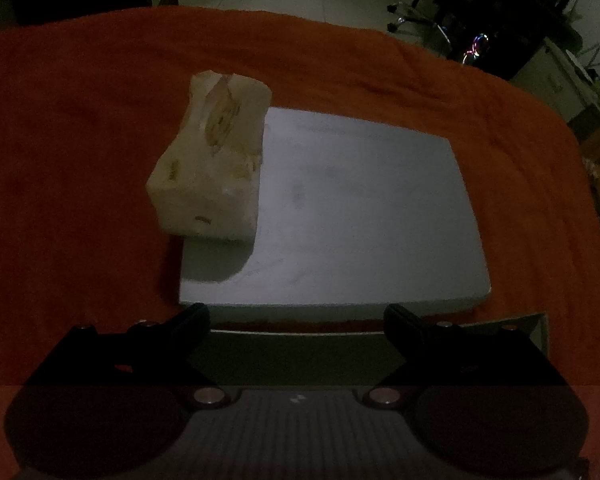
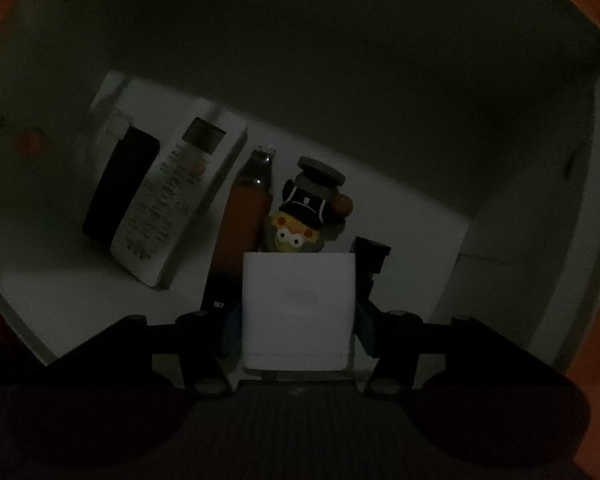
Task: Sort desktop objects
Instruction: 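Open the right tool in the box while the left tool grasps the cream tissue pack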
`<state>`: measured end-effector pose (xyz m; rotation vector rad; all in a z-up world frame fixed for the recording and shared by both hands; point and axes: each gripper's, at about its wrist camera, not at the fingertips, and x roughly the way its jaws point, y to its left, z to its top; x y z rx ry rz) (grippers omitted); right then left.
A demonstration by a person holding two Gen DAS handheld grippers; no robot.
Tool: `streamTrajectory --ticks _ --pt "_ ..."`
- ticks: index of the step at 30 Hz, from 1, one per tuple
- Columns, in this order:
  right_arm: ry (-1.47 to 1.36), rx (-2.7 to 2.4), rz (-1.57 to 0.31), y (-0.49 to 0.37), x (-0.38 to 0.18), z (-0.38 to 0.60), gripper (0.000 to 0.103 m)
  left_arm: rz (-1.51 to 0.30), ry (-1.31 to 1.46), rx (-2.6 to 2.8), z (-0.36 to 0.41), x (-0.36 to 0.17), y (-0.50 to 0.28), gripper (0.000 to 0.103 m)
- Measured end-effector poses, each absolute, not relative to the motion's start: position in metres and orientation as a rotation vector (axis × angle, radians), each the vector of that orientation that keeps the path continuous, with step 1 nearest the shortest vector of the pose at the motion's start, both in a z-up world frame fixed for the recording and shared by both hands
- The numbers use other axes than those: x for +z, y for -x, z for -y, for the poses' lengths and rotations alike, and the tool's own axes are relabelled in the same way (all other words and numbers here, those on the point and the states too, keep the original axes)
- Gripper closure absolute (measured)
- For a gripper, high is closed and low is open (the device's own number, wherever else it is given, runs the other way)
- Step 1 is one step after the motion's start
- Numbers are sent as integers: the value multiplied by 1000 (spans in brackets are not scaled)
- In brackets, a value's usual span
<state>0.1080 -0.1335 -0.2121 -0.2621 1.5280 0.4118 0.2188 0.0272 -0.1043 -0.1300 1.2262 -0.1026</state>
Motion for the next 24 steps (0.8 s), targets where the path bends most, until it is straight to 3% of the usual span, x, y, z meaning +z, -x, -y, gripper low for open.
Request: streamTrajectory --ticks 10,24 --pt "228 400 -1555 -119 -201 141 40 -1236 150 -106 -32 -101 -219 9" --pt "97 565 -1323 -204 -67 136 43 -1197 268 -13 -81 -90 -230 9"
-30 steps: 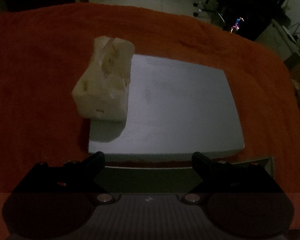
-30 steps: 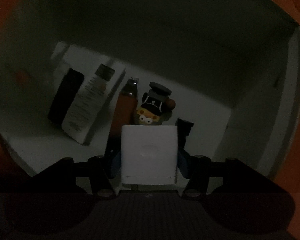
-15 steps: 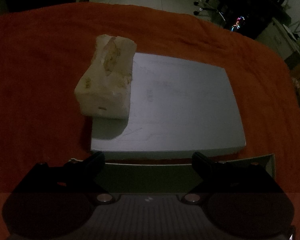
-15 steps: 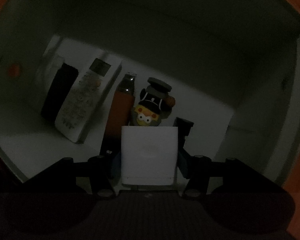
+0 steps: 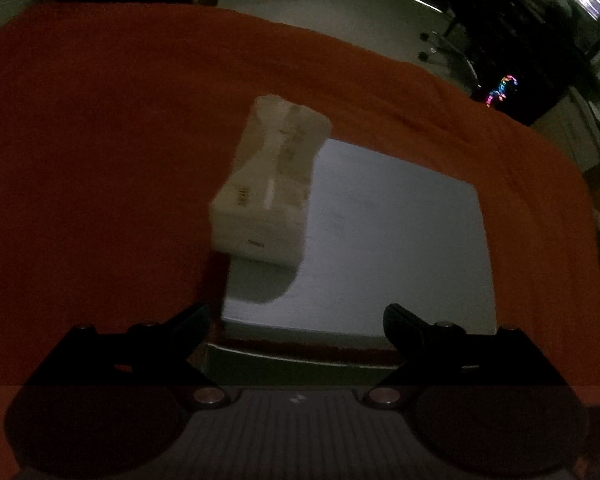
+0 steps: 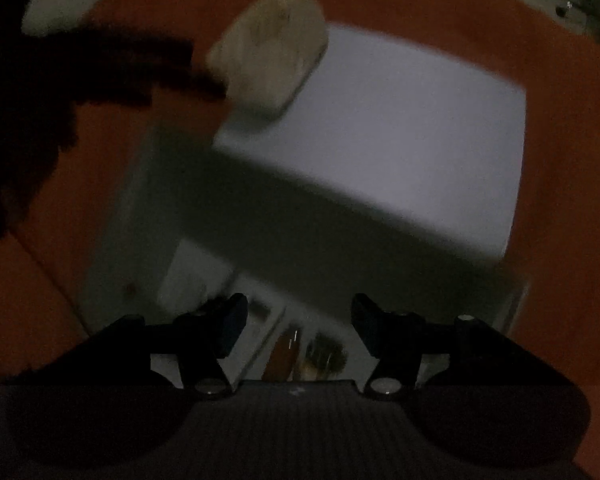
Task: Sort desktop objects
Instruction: 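Open the right tool in the box while the left tool grasps the cream tissue pack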
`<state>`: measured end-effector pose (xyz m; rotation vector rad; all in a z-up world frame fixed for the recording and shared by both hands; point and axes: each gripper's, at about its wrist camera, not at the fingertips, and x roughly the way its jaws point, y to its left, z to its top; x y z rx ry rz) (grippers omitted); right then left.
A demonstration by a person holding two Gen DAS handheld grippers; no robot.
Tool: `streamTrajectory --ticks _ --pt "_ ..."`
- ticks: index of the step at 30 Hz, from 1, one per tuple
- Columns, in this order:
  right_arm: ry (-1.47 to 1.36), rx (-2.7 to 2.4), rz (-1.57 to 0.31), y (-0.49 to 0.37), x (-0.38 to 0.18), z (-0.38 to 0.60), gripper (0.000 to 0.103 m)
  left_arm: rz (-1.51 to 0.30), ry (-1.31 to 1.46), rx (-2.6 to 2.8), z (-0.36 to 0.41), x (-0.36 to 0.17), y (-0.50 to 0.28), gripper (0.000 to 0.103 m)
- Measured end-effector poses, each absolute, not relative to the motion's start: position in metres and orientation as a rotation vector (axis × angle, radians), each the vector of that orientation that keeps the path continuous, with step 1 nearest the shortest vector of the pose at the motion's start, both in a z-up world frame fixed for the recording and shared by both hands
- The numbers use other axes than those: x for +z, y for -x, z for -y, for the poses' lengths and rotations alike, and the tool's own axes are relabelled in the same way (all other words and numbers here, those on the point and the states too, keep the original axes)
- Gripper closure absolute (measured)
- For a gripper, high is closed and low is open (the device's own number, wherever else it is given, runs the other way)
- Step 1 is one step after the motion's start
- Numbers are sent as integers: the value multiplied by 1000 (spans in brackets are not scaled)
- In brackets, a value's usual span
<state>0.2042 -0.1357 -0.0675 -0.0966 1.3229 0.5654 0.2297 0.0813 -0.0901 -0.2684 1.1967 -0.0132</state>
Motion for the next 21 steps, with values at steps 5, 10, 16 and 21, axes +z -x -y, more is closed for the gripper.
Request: streamTrajectory --ticks 5,10,16,21 --pt "130 625 -1259 -244 -39 136 44 -1191 339 21 -99 -95 -238 9" --pt "170 663 -1231 -291 -36 135 43 -1203 467 82 -119 -108 -251 9" --pt "255 684 -1205 -370 -43 123 43 -1169 674 185 -140 -123 -263 9" --pt "356 756 -1167 -420 -58 92 43 -1099 809 298 -144 -138 -264 9"
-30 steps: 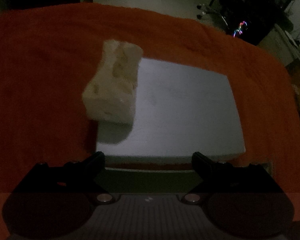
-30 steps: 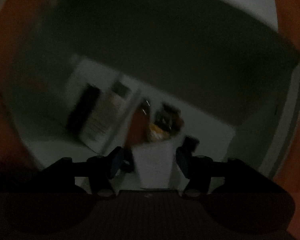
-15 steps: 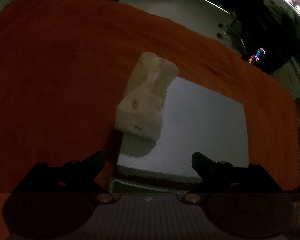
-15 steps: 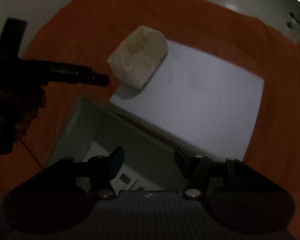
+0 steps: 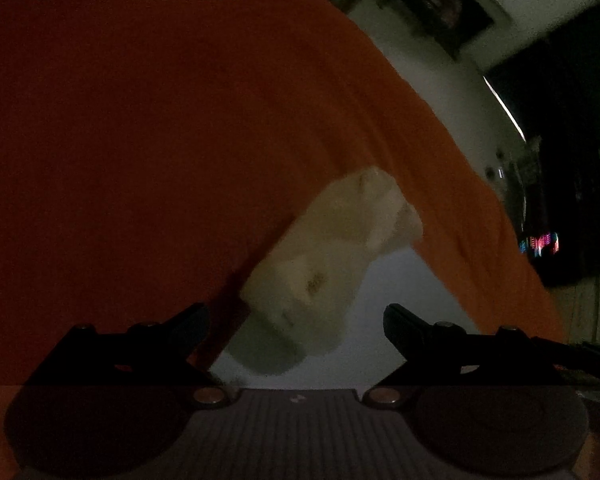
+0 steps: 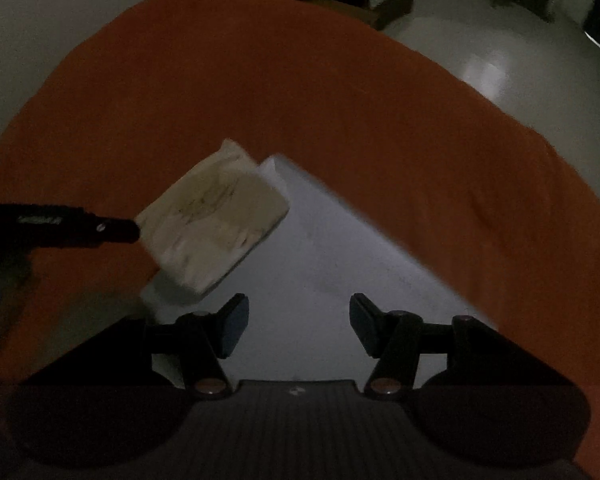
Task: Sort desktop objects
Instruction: 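Open the right tool in the box while the left tool grasps the cream tissue pack, then lift and carry the cream tissue pack with the left tool toward the box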
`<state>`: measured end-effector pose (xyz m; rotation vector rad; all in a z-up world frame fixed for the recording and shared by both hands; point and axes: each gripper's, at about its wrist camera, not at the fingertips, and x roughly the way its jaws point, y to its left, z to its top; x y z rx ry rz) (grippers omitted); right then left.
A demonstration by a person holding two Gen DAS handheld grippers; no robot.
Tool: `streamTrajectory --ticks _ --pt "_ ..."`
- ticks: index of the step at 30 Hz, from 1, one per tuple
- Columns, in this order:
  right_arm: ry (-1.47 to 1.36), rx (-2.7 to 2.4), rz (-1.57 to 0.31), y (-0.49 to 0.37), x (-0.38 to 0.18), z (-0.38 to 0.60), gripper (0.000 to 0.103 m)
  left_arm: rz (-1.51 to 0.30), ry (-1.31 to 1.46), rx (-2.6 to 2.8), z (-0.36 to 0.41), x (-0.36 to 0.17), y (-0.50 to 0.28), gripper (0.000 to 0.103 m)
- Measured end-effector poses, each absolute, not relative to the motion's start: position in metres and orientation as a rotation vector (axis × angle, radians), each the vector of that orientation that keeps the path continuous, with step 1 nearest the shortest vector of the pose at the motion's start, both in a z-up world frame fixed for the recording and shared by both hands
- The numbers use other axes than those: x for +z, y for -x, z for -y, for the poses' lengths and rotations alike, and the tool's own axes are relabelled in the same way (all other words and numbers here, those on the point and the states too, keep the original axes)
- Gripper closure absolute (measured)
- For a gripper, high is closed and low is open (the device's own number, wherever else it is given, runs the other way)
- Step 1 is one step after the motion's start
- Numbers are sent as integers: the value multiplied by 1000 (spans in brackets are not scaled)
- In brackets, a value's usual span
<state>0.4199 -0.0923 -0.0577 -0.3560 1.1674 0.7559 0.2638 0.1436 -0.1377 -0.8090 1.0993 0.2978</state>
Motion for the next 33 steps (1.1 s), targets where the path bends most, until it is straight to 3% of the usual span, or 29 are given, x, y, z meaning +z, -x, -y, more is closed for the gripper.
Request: streamTrajectory --ticks 11,15,19,21,28,33 --pt "594 1000 -1047 -438 -89 6 45 -1120 883 324 -138 -159 -274 9" --pt "685 1026 -1018 -442 -104 -10 55 -1137 888 312 -138 -164 -276 9" --pt "748 1033 -1000 -447 -122 -17 86 -1143 887 302 -137 -166 -277 9" --pt "757 1035 -992 -447 -124 -14 94 -1145 886 295 -137 -166 -277 9" --pt "693 929 -983 -426 -125 14 98 -1151 832 270 -134 -162 -274 9" --pt "467 621 -1177 -393 -130 62 98 -1197 753 177 -119 -162 -281 9"
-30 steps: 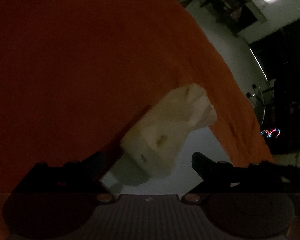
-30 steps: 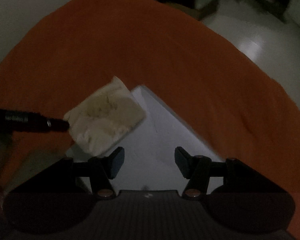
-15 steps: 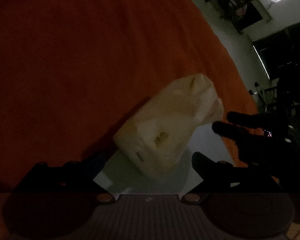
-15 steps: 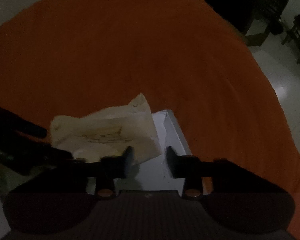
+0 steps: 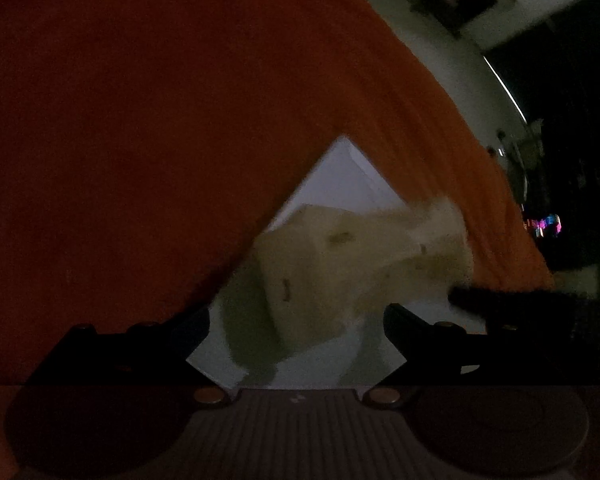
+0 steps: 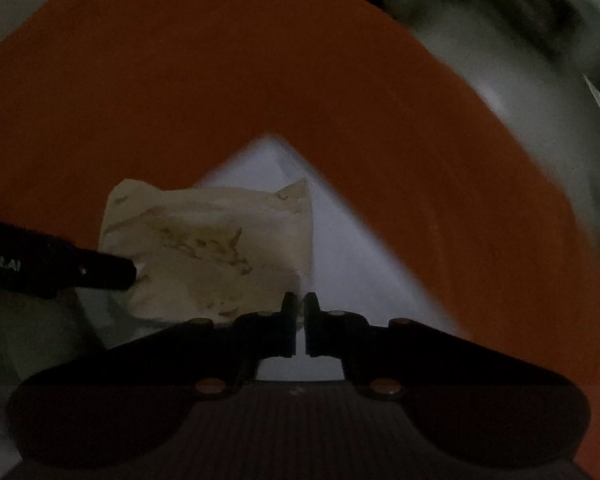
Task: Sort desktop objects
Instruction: 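Lift and carry the cream tissue pack with the left tool toward the box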
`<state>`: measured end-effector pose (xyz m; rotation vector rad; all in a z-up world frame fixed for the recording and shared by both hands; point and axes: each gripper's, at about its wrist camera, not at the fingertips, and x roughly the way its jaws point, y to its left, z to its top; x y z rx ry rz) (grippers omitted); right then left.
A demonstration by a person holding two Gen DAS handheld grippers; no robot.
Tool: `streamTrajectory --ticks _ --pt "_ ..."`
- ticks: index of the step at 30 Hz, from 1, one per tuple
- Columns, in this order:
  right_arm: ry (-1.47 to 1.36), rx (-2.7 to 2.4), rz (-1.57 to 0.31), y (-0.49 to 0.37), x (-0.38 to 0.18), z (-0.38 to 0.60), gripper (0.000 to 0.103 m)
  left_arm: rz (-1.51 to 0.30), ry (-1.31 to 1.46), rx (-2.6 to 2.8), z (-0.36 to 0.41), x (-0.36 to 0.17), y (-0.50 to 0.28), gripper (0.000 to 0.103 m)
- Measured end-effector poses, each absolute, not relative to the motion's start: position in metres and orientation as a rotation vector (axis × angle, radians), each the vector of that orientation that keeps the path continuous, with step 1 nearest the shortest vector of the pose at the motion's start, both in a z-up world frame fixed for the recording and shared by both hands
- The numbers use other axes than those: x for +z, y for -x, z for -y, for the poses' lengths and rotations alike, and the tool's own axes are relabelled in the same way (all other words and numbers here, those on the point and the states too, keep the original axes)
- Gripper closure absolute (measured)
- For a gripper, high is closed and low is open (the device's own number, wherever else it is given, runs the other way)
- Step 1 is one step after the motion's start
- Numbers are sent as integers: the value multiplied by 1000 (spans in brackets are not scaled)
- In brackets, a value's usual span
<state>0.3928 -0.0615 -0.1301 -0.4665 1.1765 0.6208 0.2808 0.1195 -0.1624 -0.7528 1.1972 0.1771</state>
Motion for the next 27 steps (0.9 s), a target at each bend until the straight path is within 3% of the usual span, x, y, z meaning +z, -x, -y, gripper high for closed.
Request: streamTrajectory --ticks 6,14,17,21,22,24,25,27 --pt "238 405 -1254 -352 -142 118 98 -1258 555 27 -82 -166 -291 9" --pt "180 235 -1205 -322 -141 139 98 -1208 174 -102 -46 -162 -287 10" --pt "177 222 -1208 -318 -143 135 98 -1234 209 -123 -47 -164 -290 19" --pt "159 218 -1236 -316 -142 137 94 -1229 202 -165 -43 -165 -292 47" --pt "157 216 -1243 -316 -143 137 88 -1223 200 -175 -41 -166 -292 56" --pt "153 213 -1261 -319 -146 138 70 -1211 205 -191 -39 -168 -292 63" --pt "146 212 -1259 -319 -146 139 64 -1206 213 -201 -36 -170 -293 73" --pt "150 198 -1247 -319 -146 141 62 -1198 220 -214 -34 -172 -294 79"
